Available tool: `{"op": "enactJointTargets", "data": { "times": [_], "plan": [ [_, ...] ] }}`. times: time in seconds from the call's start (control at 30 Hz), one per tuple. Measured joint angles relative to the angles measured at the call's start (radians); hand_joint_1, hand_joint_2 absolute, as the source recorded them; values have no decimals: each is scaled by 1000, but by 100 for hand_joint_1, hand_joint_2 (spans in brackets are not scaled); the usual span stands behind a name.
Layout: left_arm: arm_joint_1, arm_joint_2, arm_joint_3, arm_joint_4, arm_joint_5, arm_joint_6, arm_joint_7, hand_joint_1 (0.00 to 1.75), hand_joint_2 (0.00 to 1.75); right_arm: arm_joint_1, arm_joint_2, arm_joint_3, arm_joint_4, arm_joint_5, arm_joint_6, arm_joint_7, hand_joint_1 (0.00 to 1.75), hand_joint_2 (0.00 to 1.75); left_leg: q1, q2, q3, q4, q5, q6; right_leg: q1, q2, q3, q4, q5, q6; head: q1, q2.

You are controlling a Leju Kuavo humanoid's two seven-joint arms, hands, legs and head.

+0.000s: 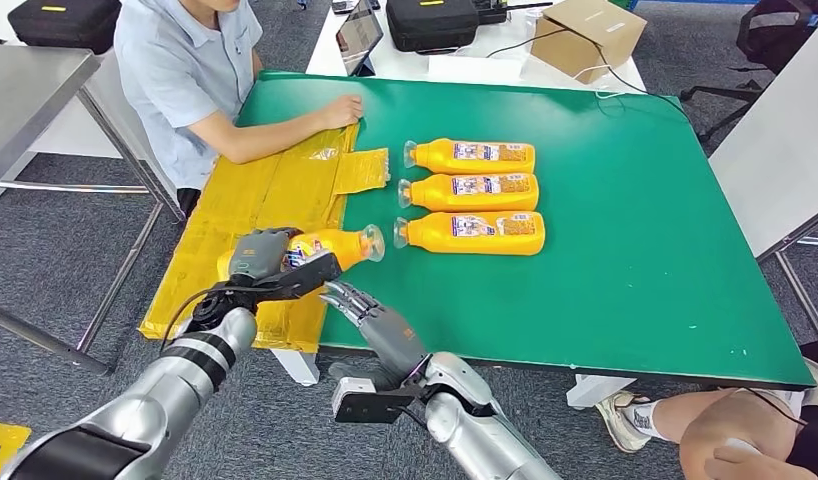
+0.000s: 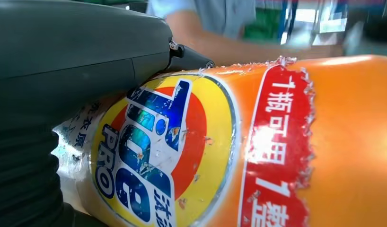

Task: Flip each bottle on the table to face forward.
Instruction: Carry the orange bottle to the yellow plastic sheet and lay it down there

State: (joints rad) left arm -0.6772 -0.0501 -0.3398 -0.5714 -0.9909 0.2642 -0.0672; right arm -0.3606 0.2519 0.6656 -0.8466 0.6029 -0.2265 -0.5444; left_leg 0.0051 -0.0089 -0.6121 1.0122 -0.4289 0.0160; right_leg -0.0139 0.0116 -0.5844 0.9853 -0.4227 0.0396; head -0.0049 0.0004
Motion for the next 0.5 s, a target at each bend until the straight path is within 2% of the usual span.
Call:
{"op": "enactJointTargets", "data": {
  "times": [0.1,0.33,0.43,0.47,0.5],
  "plan": [
    [-52,19,-26,73,-49,-105,19,175,175,0,2,5,1,-2,12,-4,0,0,0,0,0,0,0,0,0,0,0,0,0,0,0,0],
    [-101,37,-51,149,-60,-135,25,175,175,-1,8,11,1,-7,14,-7,0,0,0,0,0,0,0,0,0,0,0,0,0,0,0,0],
    [-116,40,-54,168,-55,-187,25,175,175,-2,9,14,5,-14,18,-15,0,0,0,0,0,0,0,0,0,0,1,1,0,0,0,0],
    [-123,42,-54,176,-54,-213,25,166,175,-3,10,16,7,-18,21,-20,0,0,0,0,0,0,0,0,0,0,1,1,0,0,0,0],
    [-129,43,-54,183,-54,-237,25,137,175,-4,12,19,11,-21,22,-25,0,0,0,0,1,0,0,0,0,0,1,1,0,0,0,0]
  ]
}}
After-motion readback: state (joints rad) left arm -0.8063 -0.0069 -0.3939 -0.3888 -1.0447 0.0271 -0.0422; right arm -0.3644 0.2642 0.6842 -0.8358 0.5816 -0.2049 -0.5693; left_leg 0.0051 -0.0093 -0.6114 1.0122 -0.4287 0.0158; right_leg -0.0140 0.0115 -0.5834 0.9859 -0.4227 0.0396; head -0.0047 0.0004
